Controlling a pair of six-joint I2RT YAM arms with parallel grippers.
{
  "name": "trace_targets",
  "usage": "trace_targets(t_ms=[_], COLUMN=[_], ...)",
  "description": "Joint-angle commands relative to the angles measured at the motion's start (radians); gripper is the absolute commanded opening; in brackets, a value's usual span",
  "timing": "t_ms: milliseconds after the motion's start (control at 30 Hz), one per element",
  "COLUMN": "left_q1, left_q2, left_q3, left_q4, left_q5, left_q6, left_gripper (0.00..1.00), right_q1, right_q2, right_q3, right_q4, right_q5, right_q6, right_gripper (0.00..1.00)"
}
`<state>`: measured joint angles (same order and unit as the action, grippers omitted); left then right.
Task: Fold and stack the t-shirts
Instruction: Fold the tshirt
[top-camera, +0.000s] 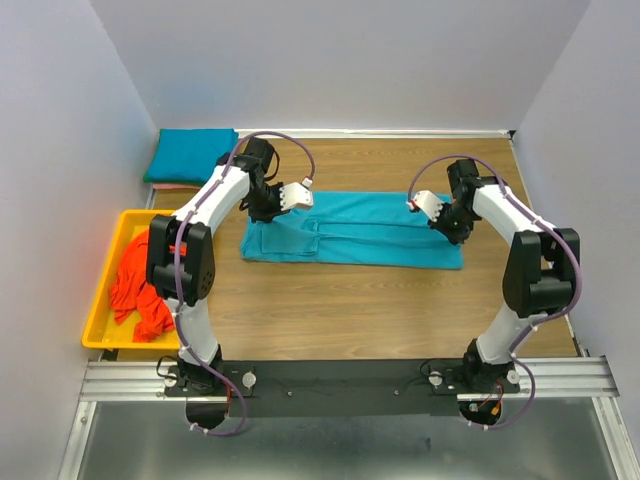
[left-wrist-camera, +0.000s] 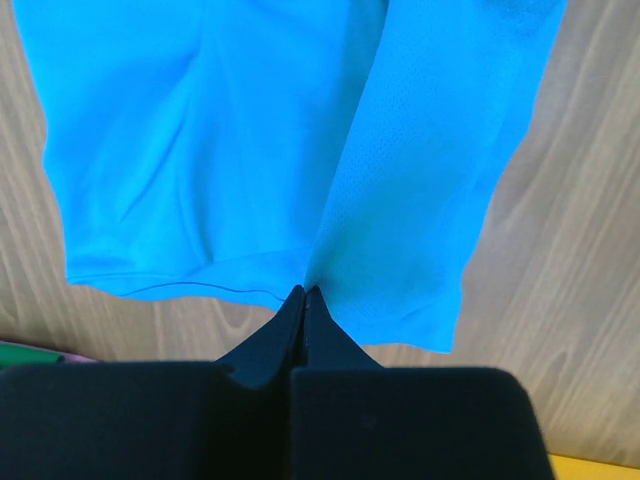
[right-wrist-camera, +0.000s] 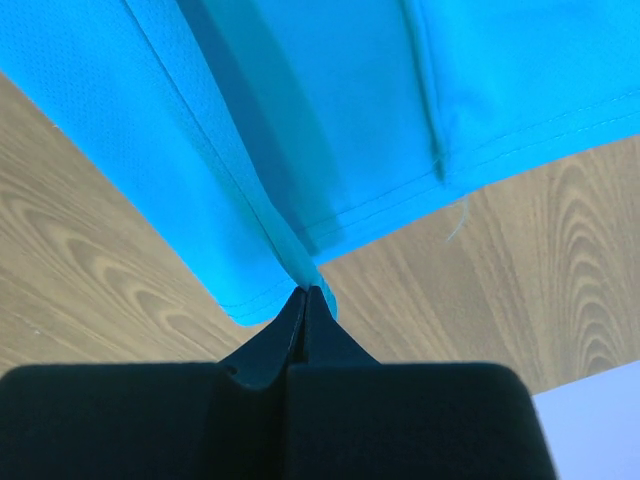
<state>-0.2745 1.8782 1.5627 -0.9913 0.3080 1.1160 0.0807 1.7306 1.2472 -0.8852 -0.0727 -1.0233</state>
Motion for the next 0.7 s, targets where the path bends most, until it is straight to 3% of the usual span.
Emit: trace_targets(t_ms=[0,667], left_q1=[0.018,0.041], left_q2=[0.048,0.153], left_q3=[0.054,0.135], left_q4=[-0.026,0.005], left_q5=[-0.026,-0.021], left_q6=[0.031,0.011], left_gripper=[0.00,0.00], right_q1=[-0.010,-0.010], right_q2=[0.040,0.184], right_q3=[0.055,0.167], right_q4=[0.011,0.031], right_q5=[-0.010,-0.006], right_q6=[-0.017,-0.024], right_gripper=[0.00,0.01])
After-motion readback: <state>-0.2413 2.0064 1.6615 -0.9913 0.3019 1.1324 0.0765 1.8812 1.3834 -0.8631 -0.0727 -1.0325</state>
